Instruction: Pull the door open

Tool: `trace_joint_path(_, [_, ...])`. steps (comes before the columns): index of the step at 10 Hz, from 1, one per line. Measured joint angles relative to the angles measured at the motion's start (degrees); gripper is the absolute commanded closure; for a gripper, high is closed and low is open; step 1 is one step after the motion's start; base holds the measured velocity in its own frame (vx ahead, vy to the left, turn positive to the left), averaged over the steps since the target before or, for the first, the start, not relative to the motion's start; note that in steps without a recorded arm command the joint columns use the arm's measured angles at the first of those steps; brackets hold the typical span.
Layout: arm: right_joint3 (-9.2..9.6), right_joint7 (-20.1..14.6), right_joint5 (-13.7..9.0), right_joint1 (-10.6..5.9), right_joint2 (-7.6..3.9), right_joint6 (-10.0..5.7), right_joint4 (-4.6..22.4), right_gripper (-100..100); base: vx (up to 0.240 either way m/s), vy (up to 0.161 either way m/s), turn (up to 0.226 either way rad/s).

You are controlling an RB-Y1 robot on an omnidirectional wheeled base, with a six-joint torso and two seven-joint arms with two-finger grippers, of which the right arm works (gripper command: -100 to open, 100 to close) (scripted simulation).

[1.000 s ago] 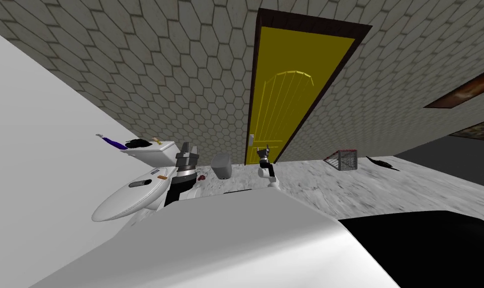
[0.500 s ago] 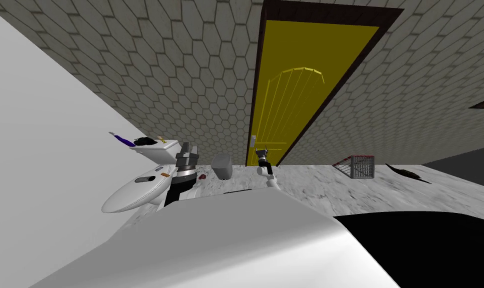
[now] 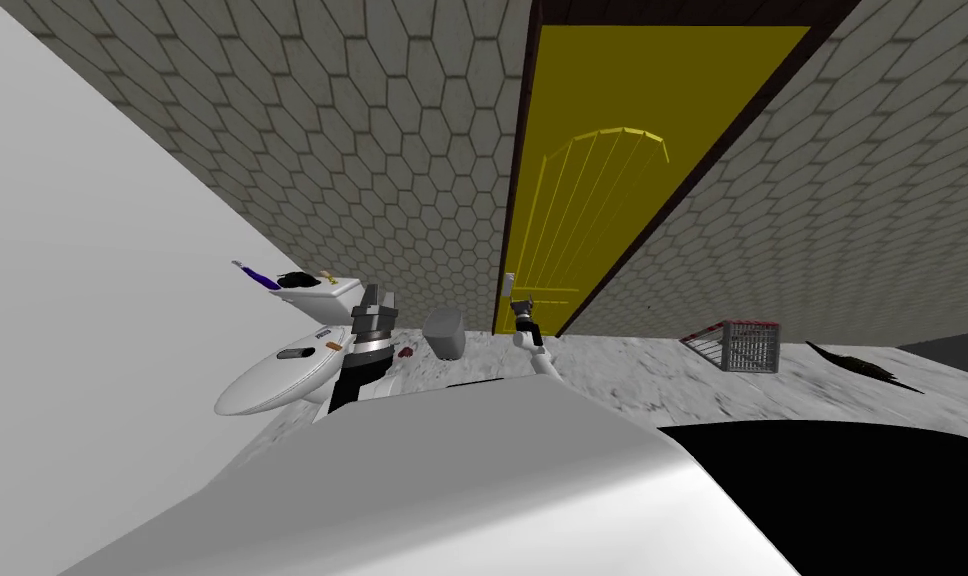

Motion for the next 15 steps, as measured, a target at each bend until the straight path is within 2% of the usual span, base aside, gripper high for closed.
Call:
trace_joint_path(4, [-0.11, -5.12, -4.68, -3.72, -0.14, 1.1, 5.9, -100, 0.065, -0.08, 0.116])
trace_joint_path(7, [0.35, -9.15, -7.48, -6.47, -0.72, 0.92, 10.93, -100, 0.05, -0.066, 0.091])
trace_joint_path(11, [0.42, -13.03, -10.67, -8.98, -1.07, 1.36, 15.21, -100, 0.043, -0.049, 0.064])
trace_joint_path(12, [0.43, -13.26, -10.75, -9.04, -1.09, 1.36, 15.33, -100, 0.022, -0.017, 0.203])
trace_joint_path(14, [-0.72, -13.81, -10.77, -10.4, -1.66, 0.31, 17.98, -100, 0.04, -0.038, 0.291])
trace_joint_path(15, [-1.95, -13.78, -10.92, -10.83, -1.93, -0.1, 18.86, -100, 0.049, -0.056, 0.235])
